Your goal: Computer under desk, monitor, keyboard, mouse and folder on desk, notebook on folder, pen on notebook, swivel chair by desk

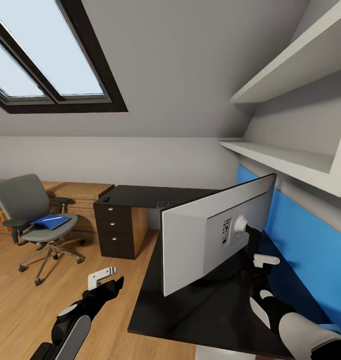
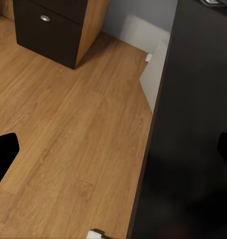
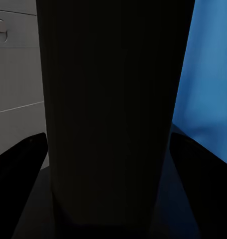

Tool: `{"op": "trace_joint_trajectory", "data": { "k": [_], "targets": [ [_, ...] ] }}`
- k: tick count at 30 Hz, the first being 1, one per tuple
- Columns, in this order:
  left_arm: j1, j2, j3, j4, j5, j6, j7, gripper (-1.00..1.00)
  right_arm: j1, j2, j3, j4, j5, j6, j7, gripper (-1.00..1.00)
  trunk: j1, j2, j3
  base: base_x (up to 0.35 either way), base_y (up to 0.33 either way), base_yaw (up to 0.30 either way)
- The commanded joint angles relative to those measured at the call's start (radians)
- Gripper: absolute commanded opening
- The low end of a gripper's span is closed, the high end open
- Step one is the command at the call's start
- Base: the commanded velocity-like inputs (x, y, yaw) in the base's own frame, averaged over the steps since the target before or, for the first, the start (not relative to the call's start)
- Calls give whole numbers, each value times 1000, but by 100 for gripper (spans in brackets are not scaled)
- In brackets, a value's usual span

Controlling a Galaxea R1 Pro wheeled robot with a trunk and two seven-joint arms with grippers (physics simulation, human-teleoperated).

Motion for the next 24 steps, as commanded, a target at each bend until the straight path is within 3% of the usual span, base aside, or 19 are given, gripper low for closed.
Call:
{"op": "trace_joint_trajectory", "data": {
  "k": [1, 19, 24],
  "targets": [
    [-1, 1, -2, -1, 10, 1, 10, 100, -1, -1, 10, -1, -4, -4, -4, -100, 0, -1, -1, 0, 0, 0],
    [-1, 1, -2, -1, 13, 2, 10, 100, -1, -1, 10, 0, -4, -4, -4, -100, 0, -1, -1, 63, 0, 0],
    [-1, 1, -2, -1, 13, 2, 10, 100, -1, -1, 10, 0, -4, -3, -4, -100, 0, -1, -1, 191, 0, 0]
  ]
}}
